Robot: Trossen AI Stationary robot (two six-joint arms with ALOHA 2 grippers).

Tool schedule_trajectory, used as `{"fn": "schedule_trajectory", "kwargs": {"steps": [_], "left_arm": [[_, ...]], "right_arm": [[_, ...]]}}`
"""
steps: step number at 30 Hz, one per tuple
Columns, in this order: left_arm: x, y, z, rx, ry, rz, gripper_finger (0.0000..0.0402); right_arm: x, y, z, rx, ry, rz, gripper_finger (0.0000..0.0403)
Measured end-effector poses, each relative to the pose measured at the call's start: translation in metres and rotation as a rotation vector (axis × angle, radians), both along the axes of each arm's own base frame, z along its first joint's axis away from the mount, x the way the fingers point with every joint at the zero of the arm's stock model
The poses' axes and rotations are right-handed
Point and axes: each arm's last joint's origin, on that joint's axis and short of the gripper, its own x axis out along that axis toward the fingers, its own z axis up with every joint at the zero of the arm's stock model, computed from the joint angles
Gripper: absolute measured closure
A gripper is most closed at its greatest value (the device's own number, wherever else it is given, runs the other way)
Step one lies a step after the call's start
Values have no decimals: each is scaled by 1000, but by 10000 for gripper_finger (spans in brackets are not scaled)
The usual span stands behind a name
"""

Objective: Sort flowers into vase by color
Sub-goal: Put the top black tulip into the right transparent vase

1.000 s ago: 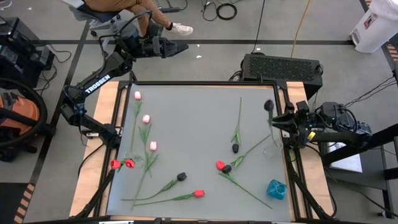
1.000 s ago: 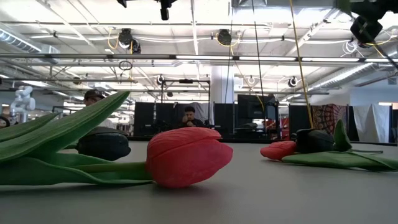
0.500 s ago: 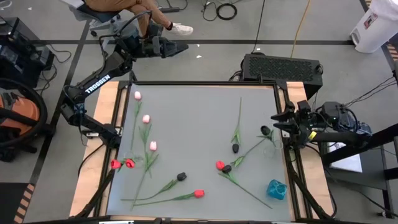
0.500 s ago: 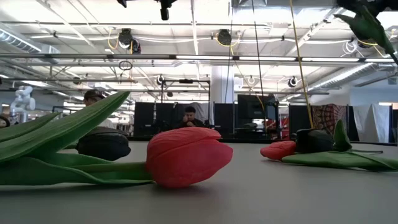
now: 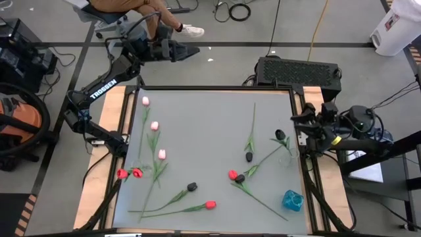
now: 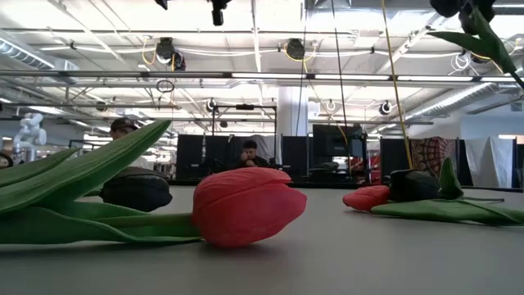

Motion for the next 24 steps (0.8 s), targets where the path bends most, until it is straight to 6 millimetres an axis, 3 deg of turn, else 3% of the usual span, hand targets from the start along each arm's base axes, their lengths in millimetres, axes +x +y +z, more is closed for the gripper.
{"fn": "schedule_trajectory", "kwargs": {"steps": [11, 24], "left_arm": [[9, -12, 1, 34, -8, -61, 194], [24, -39, 6, 104, -21, -219, 194]], "right_arm": [[-5, 0, 18, 37, -196, -7, 202], [-4, -2, 15, 51, -158, -60, 202]]}}
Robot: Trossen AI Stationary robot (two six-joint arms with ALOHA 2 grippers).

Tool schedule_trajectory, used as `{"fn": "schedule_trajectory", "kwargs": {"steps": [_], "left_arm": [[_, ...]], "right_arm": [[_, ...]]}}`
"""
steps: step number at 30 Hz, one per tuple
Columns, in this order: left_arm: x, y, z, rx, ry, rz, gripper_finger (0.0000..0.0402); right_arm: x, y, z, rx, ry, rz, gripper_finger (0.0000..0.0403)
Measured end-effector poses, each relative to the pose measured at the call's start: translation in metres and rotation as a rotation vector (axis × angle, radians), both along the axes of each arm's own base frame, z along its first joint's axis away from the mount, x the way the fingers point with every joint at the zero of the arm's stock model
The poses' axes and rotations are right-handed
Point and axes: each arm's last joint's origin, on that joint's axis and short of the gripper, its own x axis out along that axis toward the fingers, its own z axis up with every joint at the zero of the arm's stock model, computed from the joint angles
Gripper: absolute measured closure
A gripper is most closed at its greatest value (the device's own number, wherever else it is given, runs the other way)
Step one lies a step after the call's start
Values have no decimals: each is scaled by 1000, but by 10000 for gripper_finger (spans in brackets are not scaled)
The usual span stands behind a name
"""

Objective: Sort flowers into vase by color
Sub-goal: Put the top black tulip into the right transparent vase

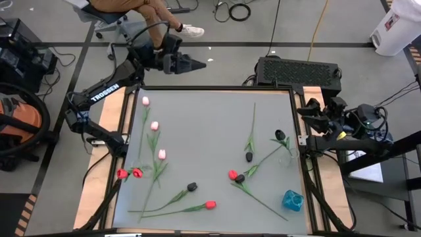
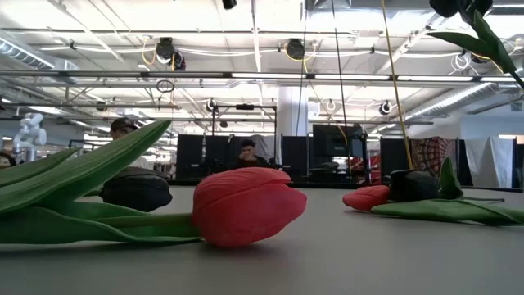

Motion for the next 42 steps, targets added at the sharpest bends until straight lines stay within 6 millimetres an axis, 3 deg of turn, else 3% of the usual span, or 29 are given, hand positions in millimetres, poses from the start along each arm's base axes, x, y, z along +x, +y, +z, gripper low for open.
{"fn": "schedule_trajectory", "kwargs": {"steps": [7, 12, 20, 27, 31, 42], "left_arm": [[9, -27, 13, 22, -29, -102, 194], [7, -45, 33, 47, -35, -143, 194], [-7, -59, 51, 132, 91, -42, 194], [-11, -58, 26, 314, 303, 52, 194], [-4, -55, 11, 421, 386, 42, 194], [15, -46, -5, 418, 437, 25, 194]], "right_arm": [[1, 0, -3, 4, 33, 0, 202], [1, 0, -3, 4, 37, -1, 202], [1, 0, -4, 5, 39, -2, 202], [1, 0, -4, 6, 40, -7, 202], [1, -1, -4, 13, 40, -28, 202], [10, -3, -4, 133, 62, -47, 202]]}}
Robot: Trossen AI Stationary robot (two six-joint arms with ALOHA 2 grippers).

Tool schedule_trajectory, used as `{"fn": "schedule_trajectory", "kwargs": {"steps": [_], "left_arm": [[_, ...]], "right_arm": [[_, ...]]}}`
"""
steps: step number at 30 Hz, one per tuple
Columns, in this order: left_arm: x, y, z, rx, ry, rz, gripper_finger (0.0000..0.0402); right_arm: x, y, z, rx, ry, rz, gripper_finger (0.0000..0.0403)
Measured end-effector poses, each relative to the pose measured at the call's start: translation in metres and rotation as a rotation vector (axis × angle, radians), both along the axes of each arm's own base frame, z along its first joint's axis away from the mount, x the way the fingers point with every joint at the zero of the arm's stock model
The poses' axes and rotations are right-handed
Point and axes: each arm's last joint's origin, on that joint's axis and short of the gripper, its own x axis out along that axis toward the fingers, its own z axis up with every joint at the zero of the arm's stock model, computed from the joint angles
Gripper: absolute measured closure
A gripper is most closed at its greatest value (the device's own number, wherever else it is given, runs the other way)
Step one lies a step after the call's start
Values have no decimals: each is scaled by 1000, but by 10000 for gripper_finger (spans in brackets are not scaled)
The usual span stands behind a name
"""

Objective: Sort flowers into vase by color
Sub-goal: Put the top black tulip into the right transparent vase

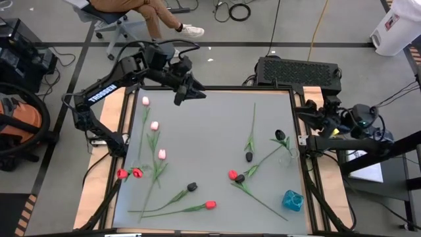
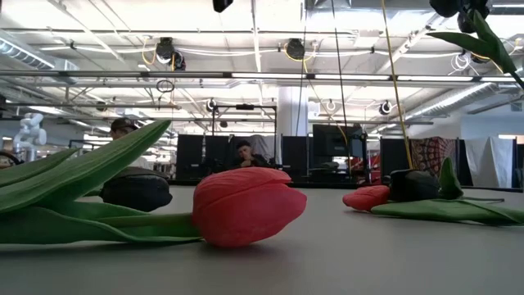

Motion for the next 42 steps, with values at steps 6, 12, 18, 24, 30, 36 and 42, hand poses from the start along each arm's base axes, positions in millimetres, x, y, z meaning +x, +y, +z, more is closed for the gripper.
{"fn": "schedule_trajectory", "kwargs": {"steps": [6, 12, 18, 24, 30, 36, 42], "left_arm": [[0, 0, 0, -4, 0, 2, 194], [1, -2, 0, -7, 1, -3, 194], [1, -2, 0, -6, 0, -4, 194], [1, -1, 0, -1, 1, 6, 194], [1, -1, 0, -1, 2, 7, 194], [1, -1, 0, -1, 2, 8, 194], [1, -1, 0, -1, 2, 9, 194]], "right_arm": [[17, -2, -2, 13, 68, -45, 202], [25, -3, 1, 36, 82, -69, 202], [13, -5, 33, 26, 7, -172, 202], [1, -5, 73, -81, 30, -213, 202], [5, -6, 100, -170, 265, -234, 202], [13, -8, 118, -294, 538, -273, 202], [29, -12, 130, -540, 752, -349, 202]]}}
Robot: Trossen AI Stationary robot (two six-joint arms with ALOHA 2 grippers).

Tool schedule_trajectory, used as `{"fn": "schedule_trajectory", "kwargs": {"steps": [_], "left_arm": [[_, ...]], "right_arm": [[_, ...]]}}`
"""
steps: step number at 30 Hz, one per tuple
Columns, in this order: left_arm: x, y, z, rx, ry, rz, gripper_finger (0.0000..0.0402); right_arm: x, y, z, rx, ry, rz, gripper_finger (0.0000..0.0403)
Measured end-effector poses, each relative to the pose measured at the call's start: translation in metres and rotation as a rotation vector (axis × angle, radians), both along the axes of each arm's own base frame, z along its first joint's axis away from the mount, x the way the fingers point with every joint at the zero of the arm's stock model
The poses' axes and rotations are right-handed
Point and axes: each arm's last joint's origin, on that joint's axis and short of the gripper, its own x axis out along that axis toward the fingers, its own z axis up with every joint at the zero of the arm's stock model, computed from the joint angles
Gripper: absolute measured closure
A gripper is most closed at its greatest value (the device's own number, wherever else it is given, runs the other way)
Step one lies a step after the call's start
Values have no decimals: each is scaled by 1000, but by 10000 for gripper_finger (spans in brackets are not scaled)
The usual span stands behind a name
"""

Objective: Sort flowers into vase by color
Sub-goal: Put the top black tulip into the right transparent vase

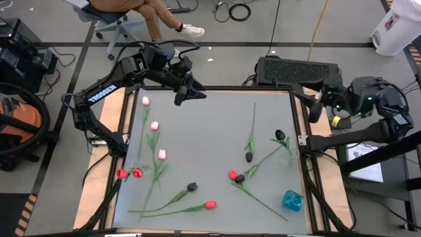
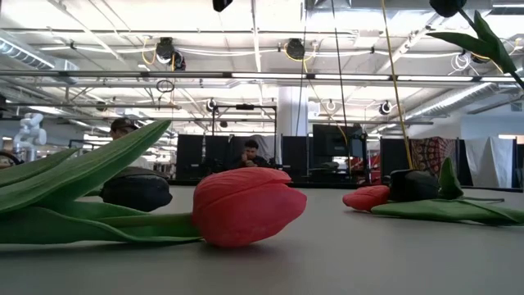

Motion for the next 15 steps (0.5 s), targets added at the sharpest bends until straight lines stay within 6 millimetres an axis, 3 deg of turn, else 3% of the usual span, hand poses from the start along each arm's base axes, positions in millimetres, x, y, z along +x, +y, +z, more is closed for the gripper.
{"fn": "schedule_trajectory", "kwargs": {"steps": [8, 15], "left_arm": [[0, 0, 0, -23, 5, 9, 194], [1, -2, 0, -22, 5, 4, 194]], "right_arm": [[26, -9, -2, -392, 352, -133, 202], [41, -26, -8, -402, 469, -208, 202]]}}
